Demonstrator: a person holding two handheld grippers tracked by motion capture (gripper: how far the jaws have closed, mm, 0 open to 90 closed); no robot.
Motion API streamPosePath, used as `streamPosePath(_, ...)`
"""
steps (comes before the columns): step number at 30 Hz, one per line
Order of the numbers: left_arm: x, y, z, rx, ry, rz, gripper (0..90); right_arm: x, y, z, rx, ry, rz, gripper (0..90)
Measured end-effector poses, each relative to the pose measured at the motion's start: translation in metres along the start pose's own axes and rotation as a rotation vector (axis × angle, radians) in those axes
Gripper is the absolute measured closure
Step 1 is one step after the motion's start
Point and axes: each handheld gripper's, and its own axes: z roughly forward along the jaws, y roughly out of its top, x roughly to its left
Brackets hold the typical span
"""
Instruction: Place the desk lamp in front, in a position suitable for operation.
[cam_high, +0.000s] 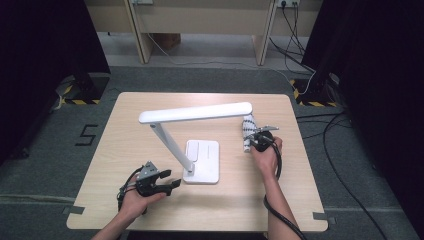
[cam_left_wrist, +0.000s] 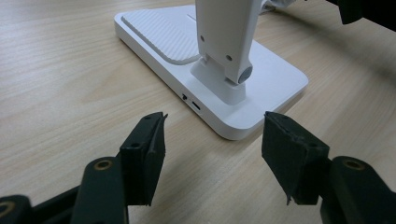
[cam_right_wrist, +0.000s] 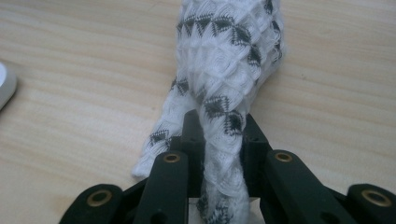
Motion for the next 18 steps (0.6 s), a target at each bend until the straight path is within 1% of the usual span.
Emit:
streamPosePath(2,0.0,0.001,0.001,-0.001,-0.001,0.001,39.3,0.001,-0.002,-0.002,0.001,0.006,0.003,77.4)
streamPosePath(3,-0.001,0.002,0.002,-0.003,-0.003,0.002,39.5,0.002,-0.006,-0.007,-0.001,0.017,-0.009,77.4)
streamPosePath(4,-0.001,0.003,0.003,-0.002,-0.004,0.005,39.5,0.002,-0.006,-0.007,-0.001,0.017,-0.009,77.4)
streamPosePath(6,-0.002,0.005,0.004,-0.006,-0.007,0.01,40.9,0.003,-0.01,-0.012,0.002,0.028,-0.015,77.6)
streamPosePath(8,-0.004,0.006,0.006,-0.011,-0.015,0.009,41.8,0.007,-0.015,-0.023,-0.011,0.048,-0.027,78.1)
streamPosePath(9,-0.004,0.006,0.006,-0.011,-0.015,0.009,41.8,0.007,-0.015,-0.023,-0.011,0.048,-0.027,78.1)
streamPosePath(10,-0.004,0.006,0.006,-0.007,-0.015,0.008,41.9,0.009,-0.018,-0.03,-0.028,0.061,-0.033,78.2)
streamPosePath(14,-0.008,0.005,0.005,-0.003,-0.03,-0.001,41.6,0.019,-0.024,-0.049,-0.055,0.091,-0.055,78.2)
streamPosePath(15,-0.009,0.005,0.004,-0.003,-0.038,0.002,41.5,0.02,-0.024,-0.053,-0.061,0.098,-0.06,78.2)
streamPosePath(18,-0.011,0.006,0.003,-0.001,-0.042,0.004,41.3,0.024,-0.026,-0.062,-0.074,0.107,-0.069,78.2)
